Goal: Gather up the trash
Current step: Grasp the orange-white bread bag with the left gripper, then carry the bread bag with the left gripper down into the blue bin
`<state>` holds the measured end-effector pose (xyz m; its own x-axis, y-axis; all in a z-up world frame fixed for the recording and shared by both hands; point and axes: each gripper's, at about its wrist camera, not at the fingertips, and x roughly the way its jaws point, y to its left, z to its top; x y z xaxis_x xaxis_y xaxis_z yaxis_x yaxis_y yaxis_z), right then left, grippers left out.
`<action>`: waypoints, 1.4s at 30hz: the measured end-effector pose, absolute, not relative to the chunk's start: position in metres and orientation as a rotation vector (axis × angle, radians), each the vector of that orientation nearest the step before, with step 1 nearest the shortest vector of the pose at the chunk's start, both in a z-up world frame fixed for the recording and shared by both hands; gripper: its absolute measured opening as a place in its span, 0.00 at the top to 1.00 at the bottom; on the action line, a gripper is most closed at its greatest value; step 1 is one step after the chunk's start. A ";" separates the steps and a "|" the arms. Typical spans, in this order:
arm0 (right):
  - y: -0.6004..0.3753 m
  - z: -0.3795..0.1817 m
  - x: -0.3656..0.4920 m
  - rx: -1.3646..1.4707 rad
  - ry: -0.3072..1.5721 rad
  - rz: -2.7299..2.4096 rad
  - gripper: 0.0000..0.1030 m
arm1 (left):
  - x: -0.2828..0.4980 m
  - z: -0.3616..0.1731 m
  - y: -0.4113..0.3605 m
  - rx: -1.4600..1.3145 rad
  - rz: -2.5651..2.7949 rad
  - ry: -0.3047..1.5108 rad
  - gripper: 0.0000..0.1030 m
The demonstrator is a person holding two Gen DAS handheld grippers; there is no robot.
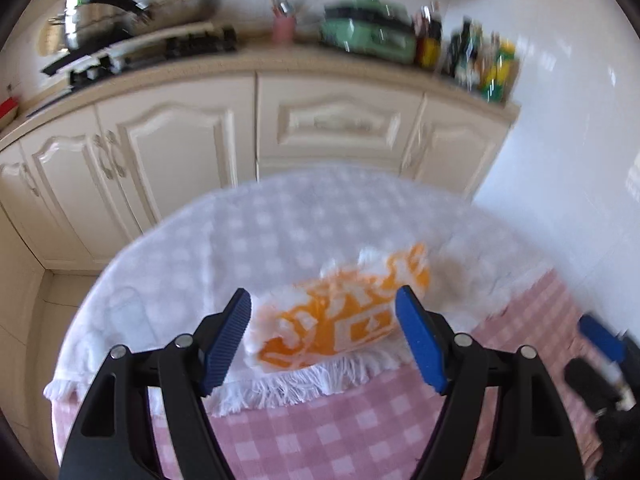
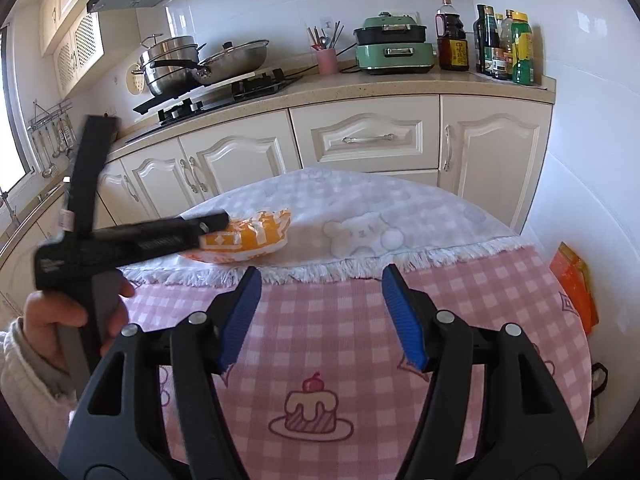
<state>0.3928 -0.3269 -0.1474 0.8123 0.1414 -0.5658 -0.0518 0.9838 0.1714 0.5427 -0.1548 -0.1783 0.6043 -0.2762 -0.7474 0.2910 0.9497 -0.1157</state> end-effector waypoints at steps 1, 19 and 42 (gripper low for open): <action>-0.327 -0.149 0.394 0.152 0.617 0.103 0.39 | 0.543 -0.181 -0.156 0.029 -0.329 0.865 0.29; -0.312 -0.148 0.382 0.164 0.630 0.109 0.39 | 0.465 -0.149 -0.100 -0.048 -0.325 0.739 0.72; 0.022 -0.151 0.299 -0.020 0.697 0.600 0.39 | 0.243 -0.156 0.205 -0.244 0.114 0.681 0.72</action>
<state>0.2994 0.0220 -0.1509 0.6066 0.5123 -0.6080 -0.5249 0.8324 0.1776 0.2428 0.2047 -0.1562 0.7718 0.0245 -0.6354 -0.1838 0.9652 -0.1860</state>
